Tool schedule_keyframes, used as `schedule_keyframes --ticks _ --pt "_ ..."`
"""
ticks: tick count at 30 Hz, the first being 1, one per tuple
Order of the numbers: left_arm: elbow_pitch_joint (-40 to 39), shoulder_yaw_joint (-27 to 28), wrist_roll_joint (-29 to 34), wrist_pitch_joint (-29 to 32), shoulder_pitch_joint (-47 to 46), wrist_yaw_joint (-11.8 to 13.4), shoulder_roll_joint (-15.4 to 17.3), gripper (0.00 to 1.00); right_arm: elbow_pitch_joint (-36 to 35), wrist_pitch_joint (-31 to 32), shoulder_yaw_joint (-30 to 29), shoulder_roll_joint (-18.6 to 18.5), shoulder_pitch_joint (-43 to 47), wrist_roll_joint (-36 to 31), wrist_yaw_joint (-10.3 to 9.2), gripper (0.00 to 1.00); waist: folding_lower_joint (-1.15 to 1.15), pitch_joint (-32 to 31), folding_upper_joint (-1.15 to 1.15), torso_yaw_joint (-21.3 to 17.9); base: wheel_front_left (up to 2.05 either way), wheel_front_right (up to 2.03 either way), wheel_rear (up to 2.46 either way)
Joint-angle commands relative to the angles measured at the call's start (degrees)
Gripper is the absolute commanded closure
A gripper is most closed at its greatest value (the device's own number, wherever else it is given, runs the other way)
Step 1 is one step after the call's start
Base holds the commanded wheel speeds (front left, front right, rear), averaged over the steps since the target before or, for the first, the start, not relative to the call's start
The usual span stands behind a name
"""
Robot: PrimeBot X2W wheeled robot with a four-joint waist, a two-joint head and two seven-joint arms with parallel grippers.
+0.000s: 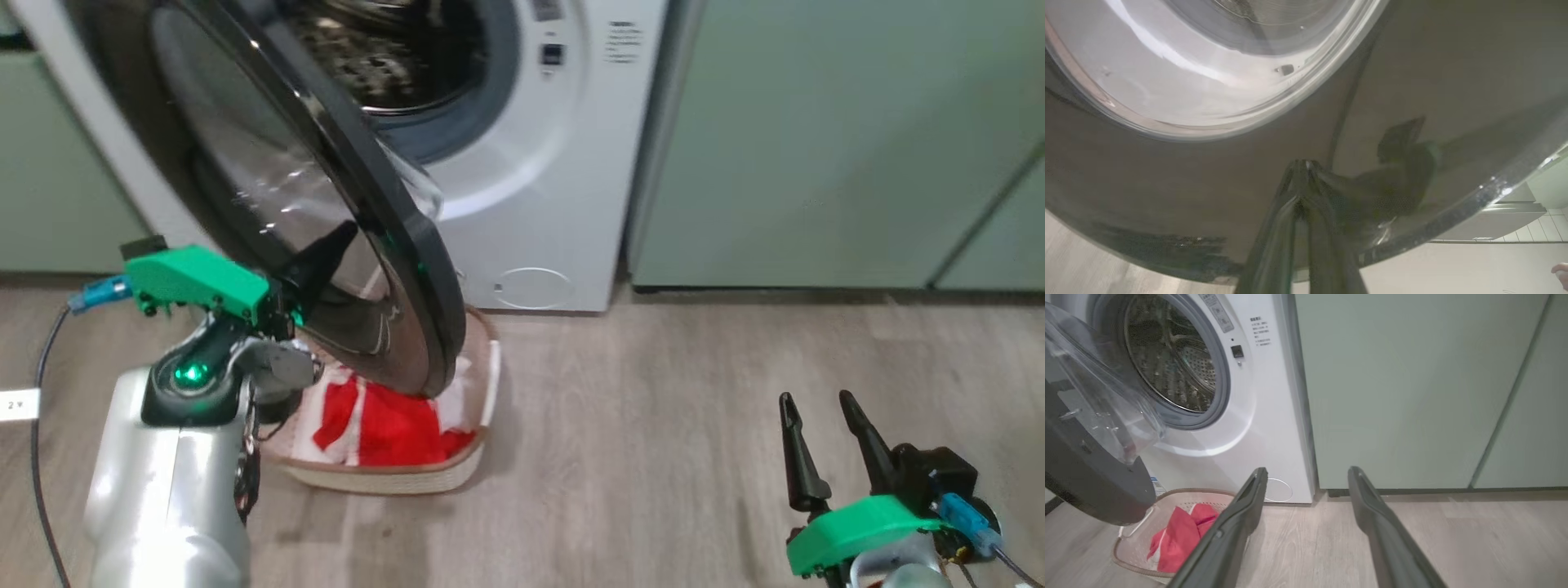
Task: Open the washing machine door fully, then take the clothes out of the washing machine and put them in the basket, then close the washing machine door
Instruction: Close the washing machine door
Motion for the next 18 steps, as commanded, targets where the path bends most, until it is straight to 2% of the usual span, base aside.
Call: schedule_keyframes --ticks 1,7,13,18 --pt "-1.0 1.7 -0.2 -0.9 -4.8 -1.4 1.1 1.00 -1.8 -0.5 0.9 -0.2 -2.1 -0.6 -0.04 0.00 0.00 1.1 0.00 -4.5 0.00 0.00 0.00" --pt "4.6 3.7 0.0 -3.9 -7.7 -5.0 2.4 1.00 -2.0 -0.5 0.4 -0.2 -2.4 -1.5 -0.04 0.00 0.00 1.7 0.00 -10.0 0.00 0.00 0.00" --pt "8.0 4.5 0.0 -5.0 -9.0 -7.2 3.0 1.00 -2.1 -0.5 0.0 -0.2 -2.5 -1.6 -0.04 0.00 0.00 1.7 0.00 -11.4 0.00 0.00 0.00" --pt "10.1 4.0 1.0 -6.1 -8.9 -9.7 3.1 1.00 -2.3 -0.5 -0.6 -0.2 -2.0 -1.6 -0.04 0.00 0.00 1.1 0.00 -10.1 0.00 0.00 0.00"
